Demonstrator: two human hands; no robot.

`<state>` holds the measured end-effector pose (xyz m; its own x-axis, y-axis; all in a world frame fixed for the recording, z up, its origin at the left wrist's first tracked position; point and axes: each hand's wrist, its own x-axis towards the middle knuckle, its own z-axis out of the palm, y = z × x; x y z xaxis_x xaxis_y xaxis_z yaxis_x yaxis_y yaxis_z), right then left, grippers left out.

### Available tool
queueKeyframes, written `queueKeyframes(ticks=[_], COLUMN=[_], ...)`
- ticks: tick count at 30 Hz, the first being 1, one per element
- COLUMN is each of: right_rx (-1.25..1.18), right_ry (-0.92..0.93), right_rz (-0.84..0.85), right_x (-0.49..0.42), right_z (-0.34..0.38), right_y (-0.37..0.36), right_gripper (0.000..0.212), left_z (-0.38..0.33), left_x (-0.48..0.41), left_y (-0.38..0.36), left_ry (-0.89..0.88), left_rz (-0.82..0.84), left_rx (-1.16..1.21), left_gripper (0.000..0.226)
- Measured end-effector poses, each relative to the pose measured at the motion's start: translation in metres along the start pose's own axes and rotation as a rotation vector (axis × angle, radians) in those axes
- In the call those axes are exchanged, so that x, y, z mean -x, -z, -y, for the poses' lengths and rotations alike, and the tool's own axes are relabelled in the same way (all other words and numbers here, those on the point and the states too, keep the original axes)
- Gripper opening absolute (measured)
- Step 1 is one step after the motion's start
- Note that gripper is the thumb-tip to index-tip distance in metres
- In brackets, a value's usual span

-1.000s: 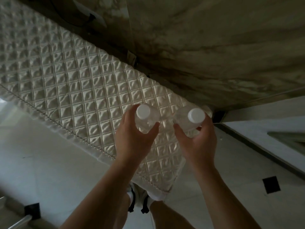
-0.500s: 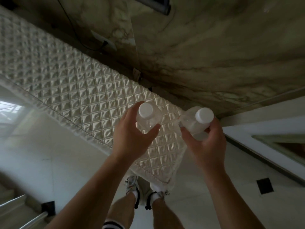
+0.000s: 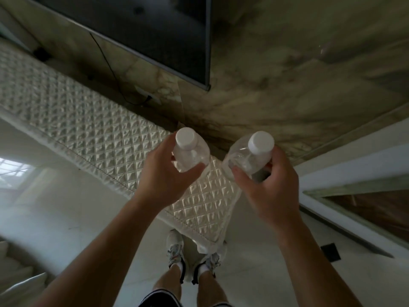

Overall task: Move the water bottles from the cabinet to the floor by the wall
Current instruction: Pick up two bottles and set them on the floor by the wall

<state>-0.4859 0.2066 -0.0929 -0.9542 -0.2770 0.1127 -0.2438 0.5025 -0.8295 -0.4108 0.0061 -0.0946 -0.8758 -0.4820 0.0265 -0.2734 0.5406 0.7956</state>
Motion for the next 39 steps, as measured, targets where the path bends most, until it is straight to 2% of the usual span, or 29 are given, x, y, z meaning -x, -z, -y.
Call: queueKeyframes(ticks=[10,22,30,35,39], right_rx=[-0.062,-0.163,-0.198,-0.22,-0.22], right_ry=[0.085,0.175,0.196,0.204,0.234], right_rz=[-0.035,0.09,0.257,0.329,0.398], right_x=[-0.002,0.005,0.022,0.039,0.055], right_z=[0.084,0.159,0.219,0.262,0.295], right_y=[0.058,0.072,0.032,-0.018,-0.063], right_gripper=[0.063,0.057,0.052,0.059,0.053], left_z=[-0.07,-0.102,-0.077,-0.037,-0.002], left_x=[0.023,0.054,0.072,0.085,0.096], left_y=[0.077,0.152,0.217,0.269,0.316], left_ry=[-0.039,-0.056,-0.066,-0.036,-0.024], left_rz=[-0.051,-0.161,-0.245,-0.265,-0.271], left_rx=[0.017,0.028,0.016,0.075,0.155], left_gripper=[0.065,0.065,0.063,0.071,0.07])
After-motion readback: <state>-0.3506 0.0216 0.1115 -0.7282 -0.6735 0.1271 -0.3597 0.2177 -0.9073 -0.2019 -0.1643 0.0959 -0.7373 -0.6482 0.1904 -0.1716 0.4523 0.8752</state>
